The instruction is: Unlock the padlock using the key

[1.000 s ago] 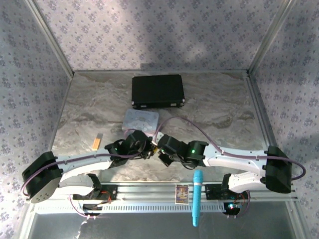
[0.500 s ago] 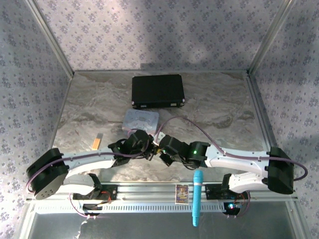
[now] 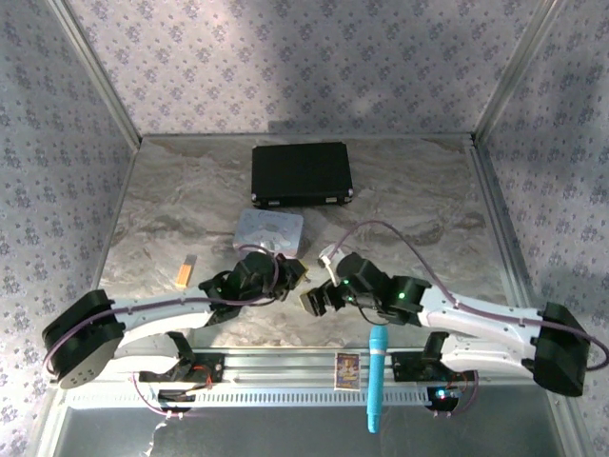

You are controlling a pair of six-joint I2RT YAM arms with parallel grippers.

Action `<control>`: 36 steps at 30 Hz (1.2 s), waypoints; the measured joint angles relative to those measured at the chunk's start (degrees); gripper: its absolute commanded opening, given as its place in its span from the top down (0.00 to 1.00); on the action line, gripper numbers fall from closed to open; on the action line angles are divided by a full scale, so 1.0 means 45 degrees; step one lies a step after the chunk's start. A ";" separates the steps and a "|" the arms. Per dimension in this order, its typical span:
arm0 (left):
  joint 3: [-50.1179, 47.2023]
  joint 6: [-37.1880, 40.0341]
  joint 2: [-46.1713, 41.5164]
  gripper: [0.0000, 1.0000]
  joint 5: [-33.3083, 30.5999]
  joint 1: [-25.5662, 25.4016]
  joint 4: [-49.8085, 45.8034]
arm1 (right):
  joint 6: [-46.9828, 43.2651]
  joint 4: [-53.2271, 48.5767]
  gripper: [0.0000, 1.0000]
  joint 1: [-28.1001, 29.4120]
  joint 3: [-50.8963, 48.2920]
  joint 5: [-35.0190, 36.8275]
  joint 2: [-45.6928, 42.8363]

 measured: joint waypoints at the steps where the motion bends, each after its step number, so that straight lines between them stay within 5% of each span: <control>1: -0.0092 0.0466 -0.0102 1.00 -0.0170 0.0073 0.0306 | 0.0631 0.0729 0.01 -0.0457 -0.0389 -0.0651 -0.0296; 7: -0.0665 0.2798 -0.0437 1.00 -0.0743 0.0403 0.2113 | 0.4095 0.4605 0.19 -0.2730 -0.1914 -0.3939 -0.0714; 14: -0.1486 0.4449 -0.1209 1.00 -0.0933 0.0418 0.4002 | 0.6271 0.7878 0.38 -0.3225 -0.1991 -0.6076 0.0126; 36: -0.1962 0.5207 -0.1962 1.00 -0.1248 0.0214 0.6334 | 0.8524 1.2390 0.80 -0.2958 -0.1894 -0.7135 0.2628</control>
